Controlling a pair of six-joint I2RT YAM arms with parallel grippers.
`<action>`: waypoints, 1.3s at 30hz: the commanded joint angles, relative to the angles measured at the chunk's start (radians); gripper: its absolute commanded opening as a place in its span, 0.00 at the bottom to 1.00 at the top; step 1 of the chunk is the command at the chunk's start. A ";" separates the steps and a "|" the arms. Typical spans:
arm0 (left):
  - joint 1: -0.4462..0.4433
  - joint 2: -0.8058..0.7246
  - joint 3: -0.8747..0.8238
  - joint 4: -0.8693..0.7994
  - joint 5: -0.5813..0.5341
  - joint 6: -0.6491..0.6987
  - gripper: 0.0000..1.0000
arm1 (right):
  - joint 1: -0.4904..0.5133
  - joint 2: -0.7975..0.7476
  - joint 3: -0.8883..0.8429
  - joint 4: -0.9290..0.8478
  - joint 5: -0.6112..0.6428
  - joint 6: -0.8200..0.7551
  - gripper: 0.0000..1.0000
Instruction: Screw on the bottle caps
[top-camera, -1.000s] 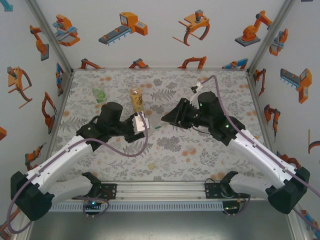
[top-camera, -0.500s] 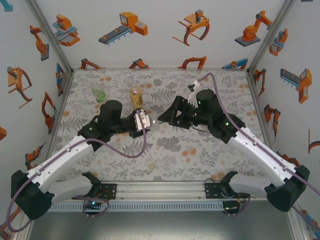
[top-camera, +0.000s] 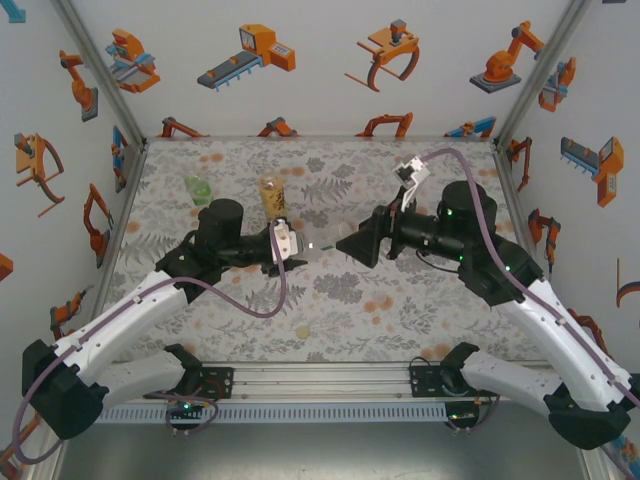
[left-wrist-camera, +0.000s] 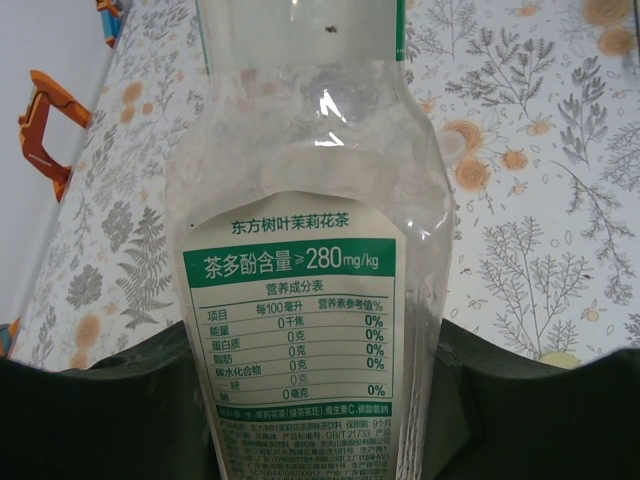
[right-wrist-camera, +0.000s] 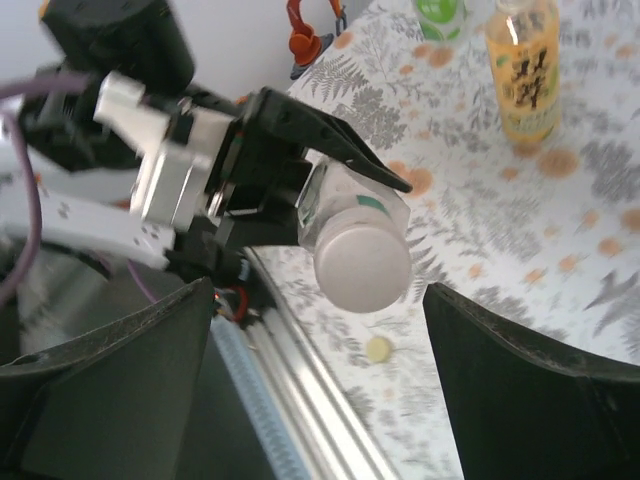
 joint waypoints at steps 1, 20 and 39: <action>-0.009 0.015 0.039 -0.034 0.079 0.011 0.00 | -0.001 -0.002 0.059 -0.117 -0.129 -0.399 0.74; -0.029 0.002 0.076 -0.215 0.189 0.028 0.00 | 0.002 0.111 0.149 -0.296 -0.341 -1.082 0.64; -0.033 0.004 0.087 -0.216 0.201 0.040 0.00 | 0.016 0.113 0.125 -0.287 -0.344 -1.059 0.50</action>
